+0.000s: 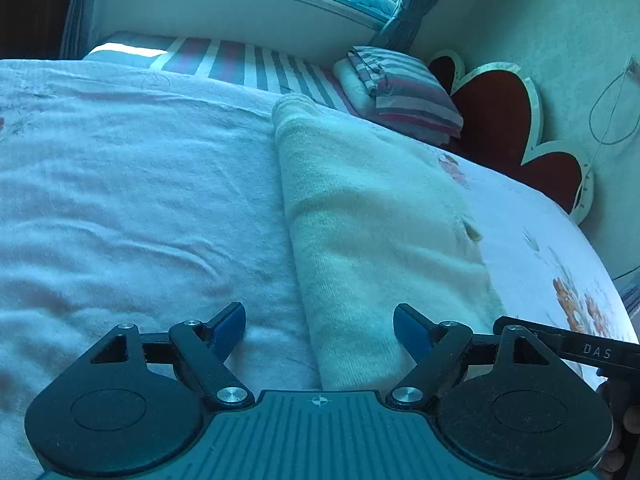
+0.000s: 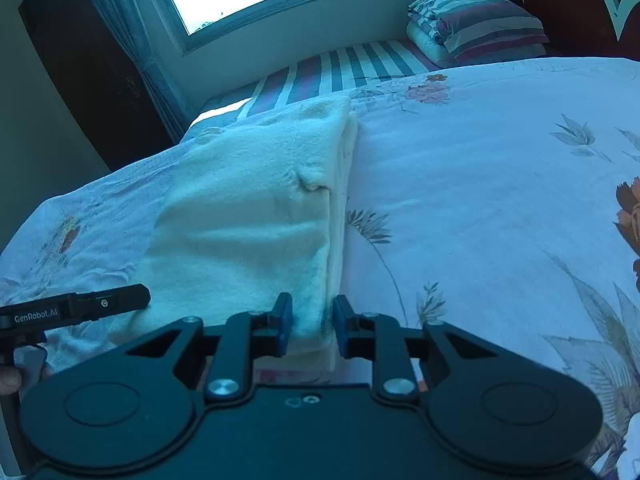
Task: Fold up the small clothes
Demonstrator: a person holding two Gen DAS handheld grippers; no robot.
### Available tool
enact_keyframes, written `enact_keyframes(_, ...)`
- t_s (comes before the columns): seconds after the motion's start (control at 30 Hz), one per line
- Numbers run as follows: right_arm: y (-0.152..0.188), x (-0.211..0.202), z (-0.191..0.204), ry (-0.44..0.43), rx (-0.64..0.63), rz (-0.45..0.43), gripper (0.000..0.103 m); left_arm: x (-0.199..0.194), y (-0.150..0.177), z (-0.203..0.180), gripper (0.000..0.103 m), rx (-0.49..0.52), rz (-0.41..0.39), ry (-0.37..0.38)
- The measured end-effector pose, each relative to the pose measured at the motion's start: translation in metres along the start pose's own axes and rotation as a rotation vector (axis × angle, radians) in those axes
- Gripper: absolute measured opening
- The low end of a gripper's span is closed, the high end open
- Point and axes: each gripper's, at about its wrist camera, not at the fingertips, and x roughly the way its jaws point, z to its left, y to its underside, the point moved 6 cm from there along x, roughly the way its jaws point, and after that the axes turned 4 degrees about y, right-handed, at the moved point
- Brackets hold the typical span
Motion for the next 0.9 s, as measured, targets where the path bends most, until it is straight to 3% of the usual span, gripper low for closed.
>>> enact_keyframes(0.07,0.005,0.005,0.003,0.014,-0.037,0.021,0.015,0.002,0.005,-0.006,0.077,0.090,0.014,-0.059)
enact_keyframes(0.17,0.003,-0.001,0.008,0.004,-0.046,0.018,0.015,-0.005,0.006,-0.011,0.077,0.142,0.016,-0.112)
enact_keyframes(0.27,0.008,0.003,0.006,0.011,-0.068,0.037,0.018,-0.009,0.007,-0.007,0.077,0.116,0.016,-0.109)
enact_keyframes(0.37,0.003,-0.007,0.004,0.011,-0.043,0.016,0.028,-0.012,0.007,-0.010,0.077,0.120,0.020,-0.122)
enact_keyframes(0.57,-0.003,-0.020,0.001,-0.004,0.002,-0.027,0.028,-0.019,0.004,-0.016,0.077,0.161,0.023,-0.174)
enact_keyframes(0.7,-0.008,-0.020,-0.001,-0.016,0.018,-0.048,0.031,-0.024,-0.001,-0.018,0.077,0.164,-0.006,-0.167)
enact_keyframes(0.9,-0.027,-0.003,-0.019,-0.069,0.103,-0.080,0.041,-0.010,-0.023,-0.003,0.077,0.099,-0.014,-0.077)
